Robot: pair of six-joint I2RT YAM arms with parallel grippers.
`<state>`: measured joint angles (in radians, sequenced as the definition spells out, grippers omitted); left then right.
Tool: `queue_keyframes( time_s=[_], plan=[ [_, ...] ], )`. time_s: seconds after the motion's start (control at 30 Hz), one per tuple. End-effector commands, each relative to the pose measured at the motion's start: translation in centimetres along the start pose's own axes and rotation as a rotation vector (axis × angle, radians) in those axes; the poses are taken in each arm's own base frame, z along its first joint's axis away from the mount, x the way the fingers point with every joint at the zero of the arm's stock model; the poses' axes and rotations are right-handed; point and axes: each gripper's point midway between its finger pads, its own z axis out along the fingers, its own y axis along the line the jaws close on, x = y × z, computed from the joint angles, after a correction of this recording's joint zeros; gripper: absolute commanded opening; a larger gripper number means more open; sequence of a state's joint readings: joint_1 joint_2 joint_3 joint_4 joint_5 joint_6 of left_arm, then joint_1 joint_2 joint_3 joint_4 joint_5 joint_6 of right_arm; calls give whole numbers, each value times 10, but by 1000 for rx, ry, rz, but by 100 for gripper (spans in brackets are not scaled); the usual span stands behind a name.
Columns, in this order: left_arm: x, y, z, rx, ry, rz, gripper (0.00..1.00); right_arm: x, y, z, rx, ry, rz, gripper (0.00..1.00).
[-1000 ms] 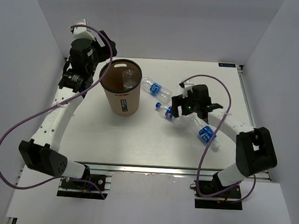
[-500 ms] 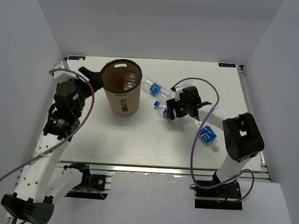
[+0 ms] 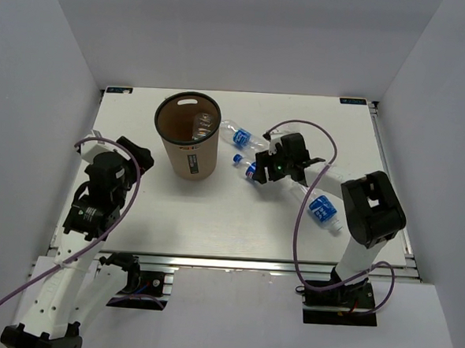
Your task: Put the plastic bottles in the bin
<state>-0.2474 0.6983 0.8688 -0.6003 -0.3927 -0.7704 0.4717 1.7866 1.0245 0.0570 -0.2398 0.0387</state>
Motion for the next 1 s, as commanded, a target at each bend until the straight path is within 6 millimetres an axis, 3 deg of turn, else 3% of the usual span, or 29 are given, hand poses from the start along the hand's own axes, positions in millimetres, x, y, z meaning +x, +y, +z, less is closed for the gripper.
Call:
queue_keyframes(
  time_s=[0.0,0.2,0.37,0.4,0.47,0.5,0.6,0.63,0.77,0.87,0.9,0.93,0.97],
  plan=[
    [-11,8,-7,-41,-44,-31,98,-10,14,-14,-37,-44,14,17],
    [-5,6,1,-41,-38,-59,98,-29,33,-62,-54,-145,-1,6],
    [-7,6,3,-55,-44,-69,98,-69,46,-114,-39,-285,-12,6],
    [-4,9,3,-66,-40,-70,98,-89,47,-126,-20,-338,-20,6],
    [-2,12,4,-79,-38,-74,98,-107,52,-147,-8,-374,-13,6],
    [0,14,5,-88,-34,-75,98,-133,61,-164,-27,-436,-35,6],
    [2,18,6,-100,-34,-78,98,-170,90,-189,-118,-523,-95,6],
    [4,19,6,-101,-29,-76,98,-191,101,-198,-148,-561,-119,6],
    [10,22,10,-115,-11,-63,98,-236,140,-195,-240,-609,-160,6],
    [12,21,13,-127,4,-62,98,-266,179,-179,-330,-615,-204,6],
    [12,20,13,-126,7,-61,98,-268,181,-154,-338,-586,-199,7],
    [14,19,14,-126,16,-56,98,-273,186,-147,-347,-583,-200,9],
    [13,18,15,-123,19,-54,98,-294,197,-156,-364,-624,-209,10]
  ],
)
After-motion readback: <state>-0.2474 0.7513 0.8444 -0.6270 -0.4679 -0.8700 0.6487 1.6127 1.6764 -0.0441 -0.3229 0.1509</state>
